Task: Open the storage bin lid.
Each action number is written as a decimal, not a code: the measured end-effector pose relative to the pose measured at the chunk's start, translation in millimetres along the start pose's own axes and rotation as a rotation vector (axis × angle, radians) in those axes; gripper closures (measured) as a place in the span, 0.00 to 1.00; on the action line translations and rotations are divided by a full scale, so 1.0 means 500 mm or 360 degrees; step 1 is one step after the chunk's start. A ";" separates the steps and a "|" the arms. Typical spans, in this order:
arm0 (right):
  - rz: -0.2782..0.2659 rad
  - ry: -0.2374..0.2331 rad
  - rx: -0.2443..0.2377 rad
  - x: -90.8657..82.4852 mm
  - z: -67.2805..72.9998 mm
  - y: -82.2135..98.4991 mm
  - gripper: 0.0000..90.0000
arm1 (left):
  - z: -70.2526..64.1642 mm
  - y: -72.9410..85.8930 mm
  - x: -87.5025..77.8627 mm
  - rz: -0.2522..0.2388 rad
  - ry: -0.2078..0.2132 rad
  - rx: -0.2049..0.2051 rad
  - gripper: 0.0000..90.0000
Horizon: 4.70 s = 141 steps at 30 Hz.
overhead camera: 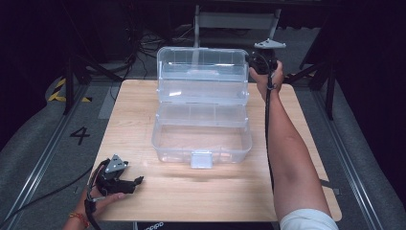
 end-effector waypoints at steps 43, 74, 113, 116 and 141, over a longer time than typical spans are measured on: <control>0.0086 0.0002 -0.0069 0.009 0.006 0.035 0.99 | -0.001 -0.001 0.001 0.0001 0.0006 0.0018 0.18; 0.0087 -0.0093 -0.0252 -0.166 0.021 0.094 0.97 | 0.003 -0.003 0.002 0.0000 0.0014 0.0049 0.17; 0.0146 -0.0236 -0.0337 -0.338 0.017 0.247 0.94 | 0.004 -0.003 0.001 0.0009 -0.0002 0.0055 0.17; 0.0155 -0.0232 -0.0348 -0.344 0.016 0.257 0.94 | 0.003 -0.003 0.002 0.0005 0.0001 0.0052 0.17; 0.0323 -0.0268 -0.0334 -0.398 -0.013 0.406 0.90 | 0.003 -0.003 0.002 0.0003 0.0002 0.0047 0.17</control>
Point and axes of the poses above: each handheld gripper's, and its own axes: x roughly forward along the jaws, y roughly out of its underside, z roughly to its left, the point moved 5 cm from there along x, roughly forward along the jaws, and after that the axes turned 11 degrees about x, right-handed, at the moved point
